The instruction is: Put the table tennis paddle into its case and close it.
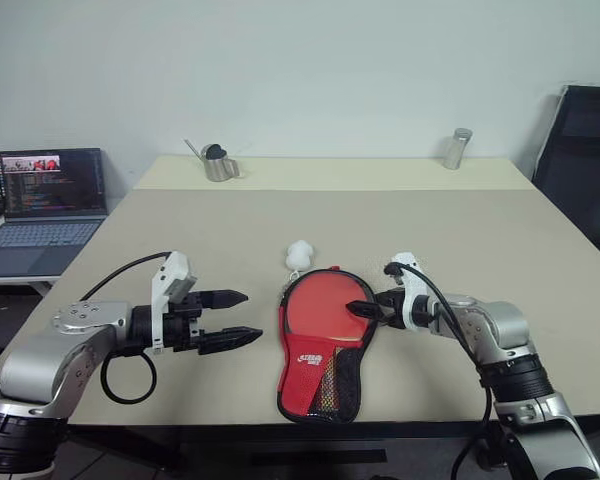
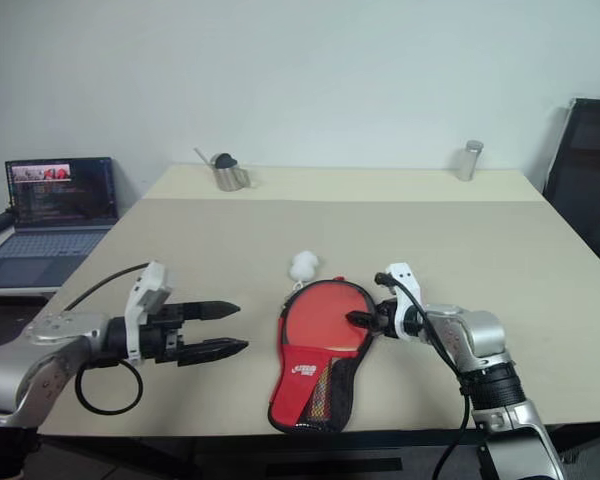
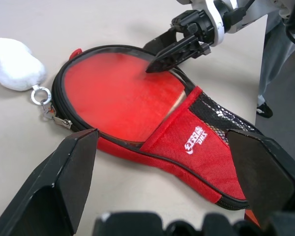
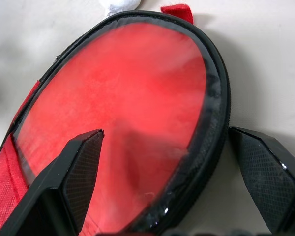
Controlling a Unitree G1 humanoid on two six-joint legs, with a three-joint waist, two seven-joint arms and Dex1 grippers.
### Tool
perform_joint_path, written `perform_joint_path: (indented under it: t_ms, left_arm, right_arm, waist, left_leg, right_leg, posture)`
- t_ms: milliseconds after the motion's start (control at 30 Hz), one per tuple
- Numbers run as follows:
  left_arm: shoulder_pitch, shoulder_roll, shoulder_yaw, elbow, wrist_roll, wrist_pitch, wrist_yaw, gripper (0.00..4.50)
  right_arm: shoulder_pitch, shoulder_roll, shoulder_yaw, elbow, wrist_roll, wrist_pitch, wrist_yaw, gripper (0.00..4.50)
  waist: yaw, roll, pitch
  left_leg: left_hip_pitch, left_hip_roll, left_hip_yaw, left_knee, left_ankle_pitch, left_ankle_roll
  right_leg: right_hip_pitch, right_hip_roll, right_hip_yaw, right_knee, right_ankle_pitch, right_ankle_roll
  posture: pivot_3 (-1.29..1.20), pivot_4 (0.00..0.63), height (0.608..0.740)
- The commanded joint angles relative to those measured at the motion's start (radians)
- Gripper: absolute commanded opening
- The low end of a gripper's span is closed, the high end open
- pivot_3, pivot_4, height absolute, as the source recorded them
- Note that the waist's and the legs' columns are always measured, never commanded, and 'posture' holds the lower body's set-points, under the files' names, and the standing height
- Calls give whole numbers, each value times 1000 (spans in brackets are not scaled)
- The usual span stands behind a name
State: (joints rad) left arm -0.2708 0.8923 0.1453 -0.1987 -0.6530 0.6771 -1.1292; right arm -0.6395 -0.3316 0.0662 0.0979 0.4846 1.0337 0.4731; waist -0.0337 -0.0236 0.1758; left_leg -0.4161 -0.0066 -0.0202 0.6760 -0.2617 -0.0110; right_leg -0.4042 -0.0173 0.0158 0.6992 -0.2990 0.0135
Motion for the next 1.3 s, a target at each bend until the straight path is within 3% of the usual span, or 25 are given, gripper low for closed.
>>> perform_joint_path:
  t_ms: [33, 700, 933, 1167, 1300]
  left_arm:
    - [-18, 6, 10, -17, -6, -8, -9, 4500]
    - [-23, 13, 7, -16, -5, -5, -16, 4500]
    - [-31, -2, 15, -9, 0, -7, 6, 4500]
    - [-48, -28, 44, -7, -31, 13, 53, 4500]
    - [-113, -65, 51, 56, 2, 13, 147, 4500]
  right_arm:
    - [-6, 20, 23, -19, -9, -17, 21, 4454]
    - [-29, 76, 63, -6, -61, -81, 79, 4454]
    - [-59, 1, -10, 7, -113, -119, 55, 4454]
    - [-15, -74, -139, -240, 89, -45, 184, 4454]
    - [26, -72, -54, -399, 147, -27, 234, 4454]
  waist:
    - [0, 0, 0]
    - [-6, 0, 0]
    - [-2, 0, 0]
    - [2, 0, 0]
    - [0, 0, 0]
  left_leg:
    - [0, 0, 0, 0, 0, 0]
    - [0, 0, 0, 0, 0, 0]
    - [0, 0, 0, 0, 0, 0]
    - [0, 0, 0, 0, 0, 0]
    - [0, 0, -1, 0, 0, 0]
  right_leg:
    - [0, 0, 0, 0, 0, 0]
    - [0, 0, 0, 0, 0, 0]
    - [0, 0, 0, 0, 0, 0]
    - [0, 0, 0, 0, 0, 0]
    - [0, 0, -1, 0, 0, 0]
  posture:
    - [0, 150, 740]
    - [0, 150, 740]
    - [0, 150, 740]
    - [0, 150, 740]
    - [0, 150, 740]
